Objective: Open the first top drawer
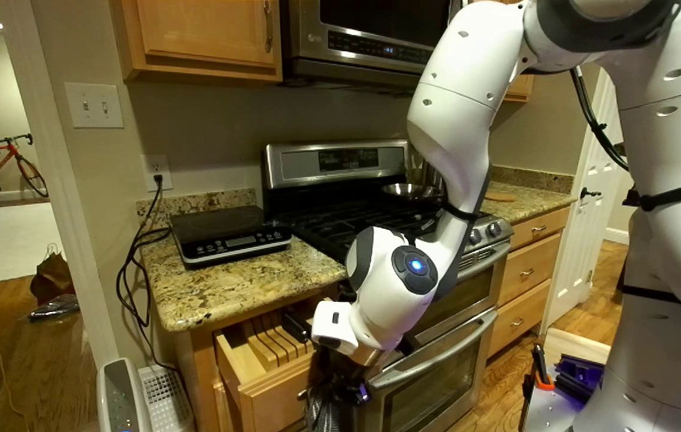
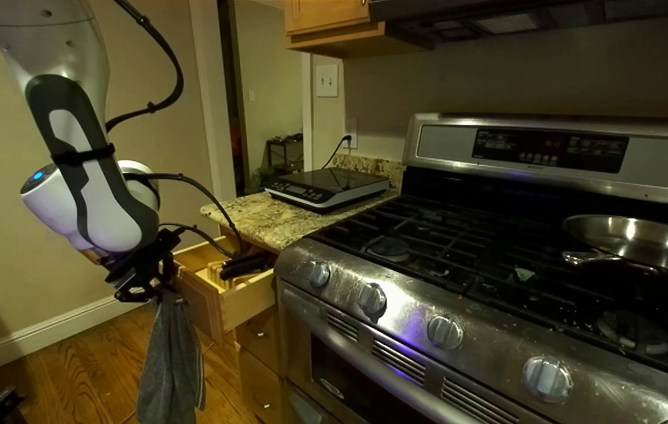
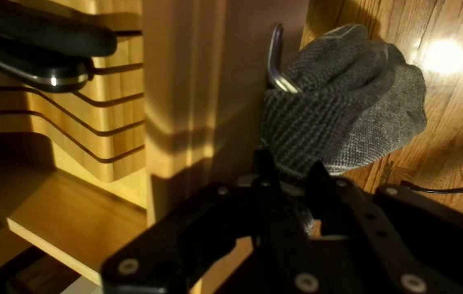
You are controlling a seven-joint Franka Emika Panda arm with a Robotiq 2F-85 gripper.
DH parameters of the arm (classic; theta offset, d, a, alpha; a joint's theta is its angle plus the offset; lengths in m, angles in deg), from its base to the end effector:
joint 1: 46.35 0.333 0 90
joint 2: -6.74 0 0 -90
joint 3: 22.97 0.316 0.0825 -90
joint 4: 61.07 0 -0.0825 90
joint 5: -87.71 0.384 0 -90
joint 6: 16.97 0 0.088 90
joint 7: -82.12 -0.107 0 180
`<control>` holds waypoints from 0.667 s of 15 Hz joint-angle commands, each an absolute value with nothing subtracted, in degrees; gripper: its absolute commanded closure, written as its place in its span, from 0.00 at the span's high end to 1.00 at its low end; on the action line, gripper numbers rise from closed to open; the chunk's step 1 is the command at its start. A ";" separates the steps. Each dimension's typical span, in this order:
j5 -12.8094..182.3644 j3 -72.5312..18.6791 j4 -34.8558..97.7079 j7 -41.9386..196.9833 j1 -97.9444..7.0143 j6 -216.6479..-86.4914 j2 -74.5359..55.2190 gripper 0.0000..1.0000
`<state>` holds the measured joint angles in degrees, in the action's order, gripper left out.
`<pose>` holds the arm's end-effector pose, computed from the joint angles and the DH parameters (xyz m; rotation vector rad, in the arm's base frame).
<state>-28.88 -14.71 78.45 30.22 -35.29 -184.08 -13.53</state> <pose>0.3714 0.1949 0.1475 2.1188 1.8015 0.5097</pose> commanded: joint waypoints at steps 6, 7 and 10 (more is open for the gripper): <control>-28.95 -11.35 86.02 31.01 -33.91 -186.54 -5.89 0.59; -27.95 -11.18 87.14 32.78 -33.58 -187.03 -4.40 0.66; -24.43 -10.87 89.71 39.33 -32.29 -189.19 0.71 0.85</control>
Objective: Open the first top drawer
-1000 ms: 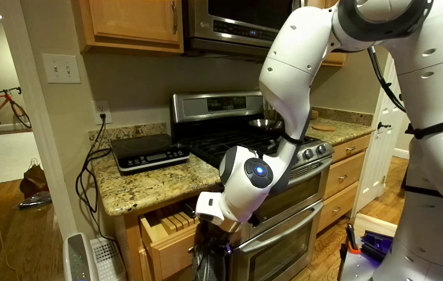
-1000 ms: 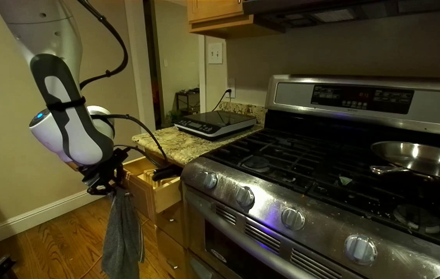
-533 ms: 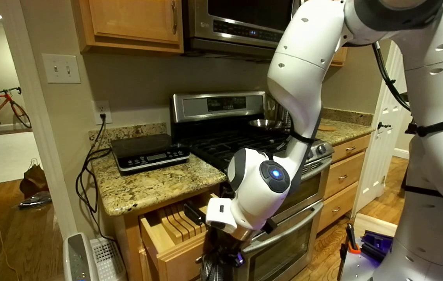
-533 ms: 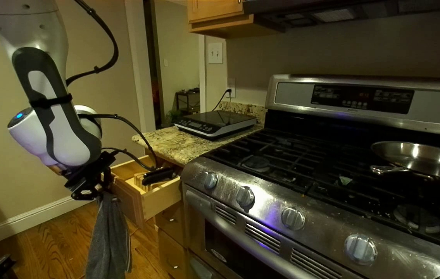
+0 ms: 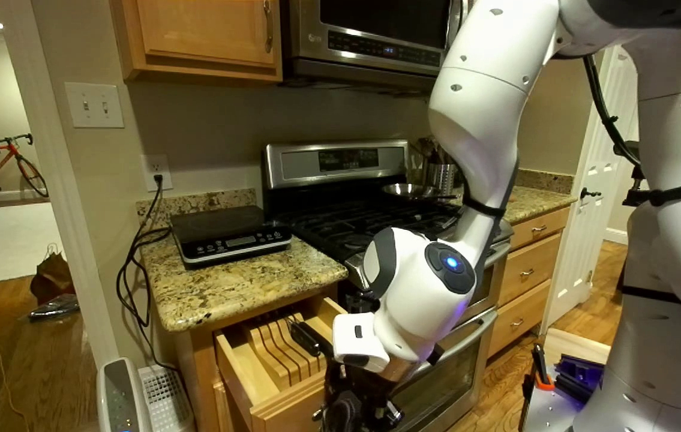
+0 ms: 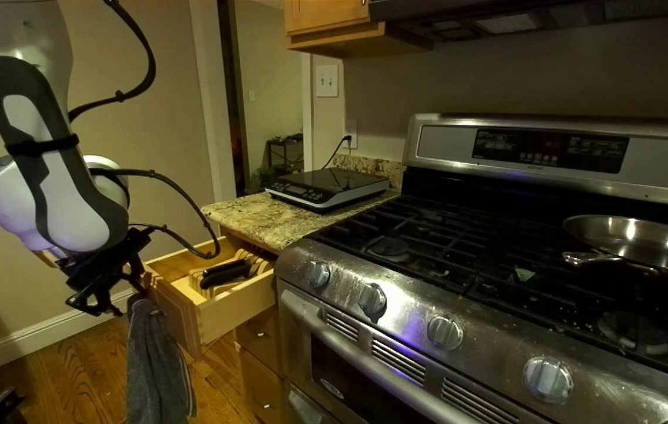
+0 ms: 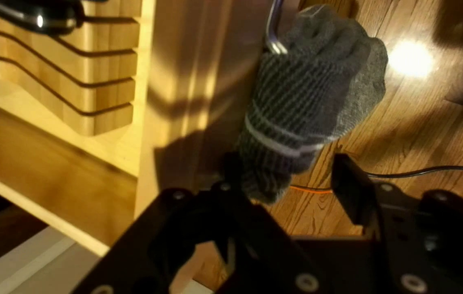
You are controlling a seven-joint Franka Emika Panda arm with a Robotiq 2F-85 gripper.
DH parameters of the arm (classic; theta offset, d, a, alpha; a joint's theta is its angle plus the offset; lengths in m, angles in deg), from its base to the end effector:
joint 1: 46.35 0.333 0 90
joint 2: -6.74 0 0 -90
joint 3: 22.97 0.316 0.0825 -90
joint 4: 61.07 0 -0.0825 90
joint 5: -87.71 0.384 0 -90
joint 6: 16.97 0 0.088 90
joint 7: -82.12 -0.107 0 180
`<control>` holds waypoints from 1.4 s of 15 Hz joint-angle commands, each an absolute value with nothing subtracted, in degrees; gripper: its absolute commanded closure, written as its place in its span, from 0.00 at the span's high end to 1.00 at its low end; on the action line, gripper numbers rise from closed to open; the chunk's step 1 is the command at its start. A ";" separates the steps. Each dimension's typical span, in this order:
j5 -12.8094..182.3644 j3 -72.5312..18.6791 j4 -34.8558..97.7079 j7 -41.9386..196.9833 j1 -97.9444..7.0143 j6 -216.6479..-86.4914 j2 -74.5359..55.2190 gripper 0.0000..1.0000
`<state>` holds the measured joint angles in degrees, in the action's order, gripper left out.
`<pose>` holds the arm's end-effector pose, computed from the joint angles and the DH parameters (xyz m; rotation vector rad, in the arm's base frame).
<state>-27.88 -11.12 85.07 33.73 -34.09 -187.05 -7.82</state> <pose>0.3168 0.2162 0.1648 2.0360 1.9924 0.5019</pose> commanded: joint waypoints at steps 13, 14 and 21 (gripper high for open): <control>-7.46 -13.77 90.12 63.92 -34.84 -195.40 5.55 1.00; -7.28 -14.10 89.69 64.74 -35.21 -195.44 5.06 1.00; -6.63 -15.97 87.14 67.25 -37.00 -196.95 -0.09 1.00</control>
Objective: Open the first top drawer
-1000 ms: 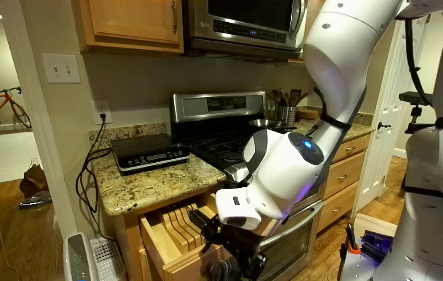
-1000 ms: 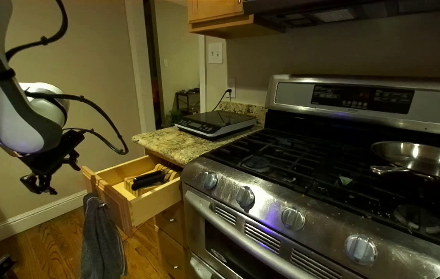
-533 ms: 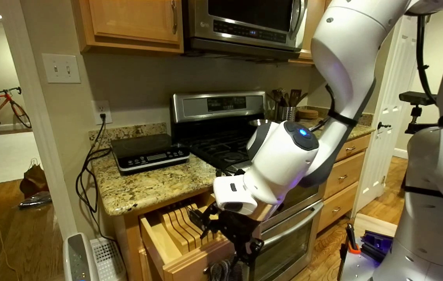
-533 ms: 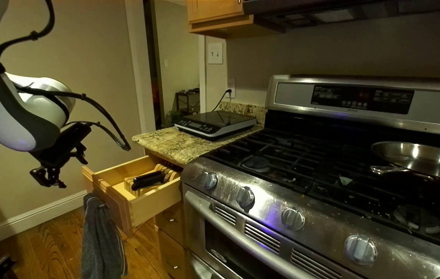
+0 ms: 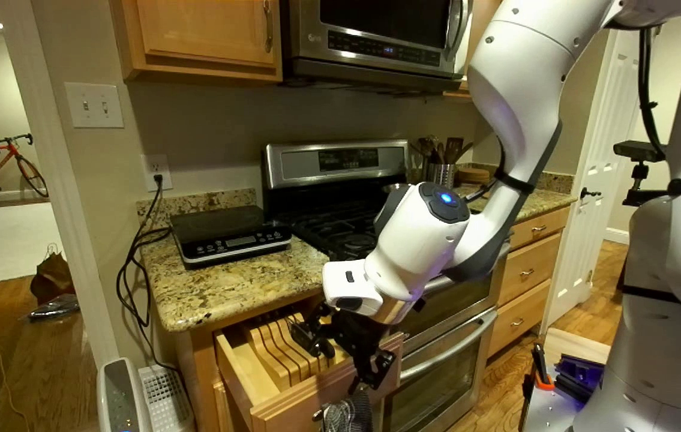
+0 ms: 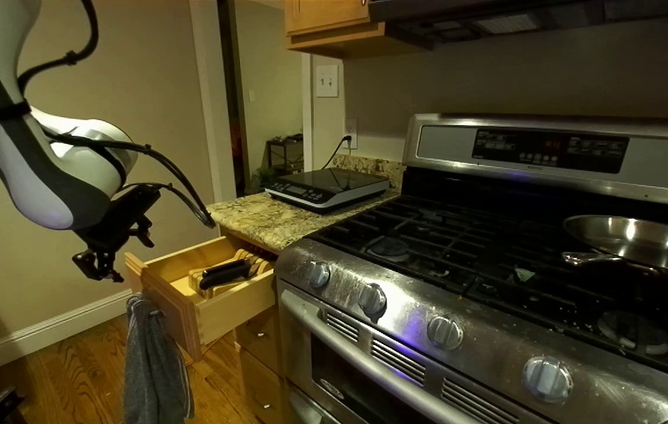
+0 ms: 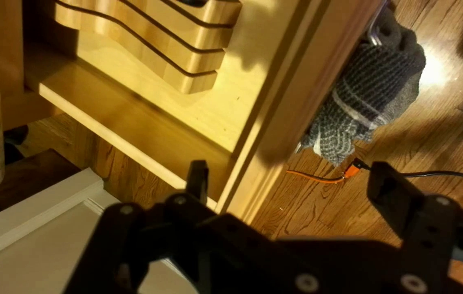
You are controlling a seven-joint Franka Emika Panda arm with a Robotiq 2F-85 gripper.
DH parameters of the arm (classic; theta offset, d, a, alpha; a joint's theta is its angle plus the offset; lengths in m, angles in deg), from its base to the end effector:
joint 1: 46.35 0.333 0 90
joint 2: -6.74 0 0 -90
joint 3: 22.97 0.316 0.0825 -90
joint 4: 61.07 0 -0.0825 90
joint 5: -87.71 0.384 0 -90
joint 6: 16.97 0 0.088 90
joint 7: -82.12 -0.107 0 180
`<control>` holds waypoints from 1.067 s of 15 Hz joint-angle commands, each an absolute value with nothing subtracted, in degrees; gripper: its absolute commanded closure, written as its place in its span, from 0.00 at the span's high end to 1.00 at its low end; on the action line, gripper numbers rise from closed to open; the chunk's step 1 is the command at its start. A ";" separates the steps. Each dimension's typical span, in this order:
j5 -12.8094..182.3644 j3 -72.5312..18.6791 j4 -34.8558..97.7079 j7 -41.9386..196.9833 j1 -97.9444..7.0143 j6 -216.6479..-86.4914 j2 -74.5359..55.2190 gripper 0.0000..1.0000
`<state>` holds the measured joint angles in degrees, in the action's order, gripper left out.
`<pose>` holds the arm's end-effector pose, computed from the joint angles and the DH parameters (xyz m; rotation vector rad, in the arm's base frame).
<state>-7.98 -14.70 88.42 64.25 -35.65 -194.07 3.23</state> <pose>0.3446 0.2060 0.2367 1.8857 2.0927 0.5674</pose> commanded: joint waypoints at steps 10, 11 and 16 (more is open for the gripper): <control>-2.67 -17.05 84.59 73.37 -39.45 -200.82 -10.64 1.00; -1.59 -16.75 85.26 74.54 -39.55 -201.23 -10.72 1.00; 5.25 -14.13 91.76 81.91 -39.96 -203.43 -8.00 1.00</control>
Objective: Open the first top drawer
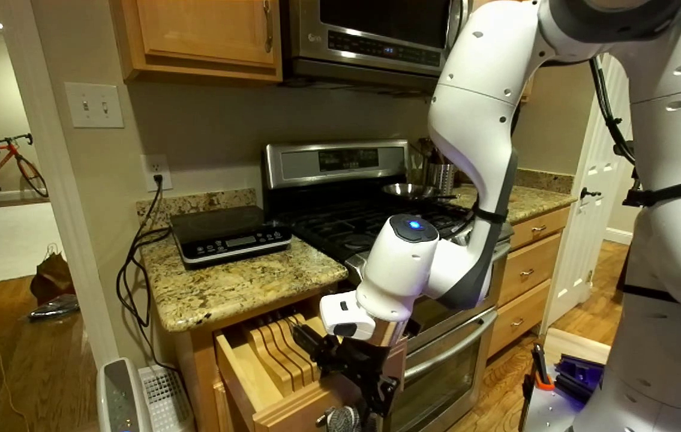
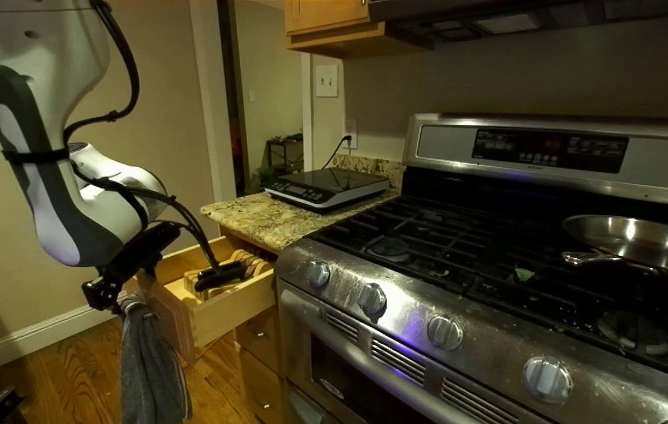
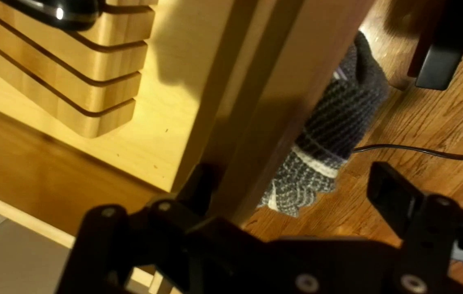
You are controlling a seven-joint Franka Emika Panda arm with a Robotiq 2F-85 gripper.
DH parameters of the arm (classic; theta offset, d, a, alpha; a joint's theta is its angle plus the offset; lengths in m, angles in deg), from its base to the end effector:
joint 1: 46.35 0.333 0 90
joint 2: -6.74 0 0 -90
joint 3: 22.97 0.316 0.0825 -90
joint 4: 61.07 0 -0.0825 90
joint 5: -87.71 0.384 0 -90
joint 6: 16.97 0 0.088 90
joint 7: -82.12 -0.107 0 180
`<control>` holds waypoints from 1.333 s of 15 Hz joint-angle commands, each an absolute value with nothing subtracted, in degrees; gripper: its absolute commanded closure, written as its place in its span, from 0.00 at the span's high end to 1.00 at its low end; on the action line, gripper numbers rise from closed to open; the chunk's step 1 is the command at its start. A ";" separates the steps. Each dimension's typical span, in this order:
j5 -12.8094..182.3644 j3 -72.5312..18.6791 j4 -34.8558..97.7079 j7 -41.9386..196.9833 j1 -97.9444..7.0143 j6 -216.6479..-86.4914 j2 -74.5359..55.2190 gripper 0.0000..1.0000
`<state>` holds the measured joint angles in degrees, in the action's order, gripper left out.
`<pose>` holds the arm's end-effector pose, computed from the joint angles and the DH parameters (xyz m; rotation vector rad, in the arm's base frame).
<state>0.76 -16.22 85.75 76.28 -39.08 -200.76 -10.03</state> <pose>0.3565 0.1902 0.1754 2.0440 2.2349 0.4548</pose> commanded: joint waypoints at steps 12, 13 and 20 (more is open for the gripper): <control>11.52 -8.22 101.39 91.24 -37.09 -202.22 -0.51 1.00; 7.50 -5.96 97.90 88.06 -38.95 -200.89 -3.20 1.00; 11.73 -6.77 100.67 92.11 -36.74 -200.53 3.48 1.00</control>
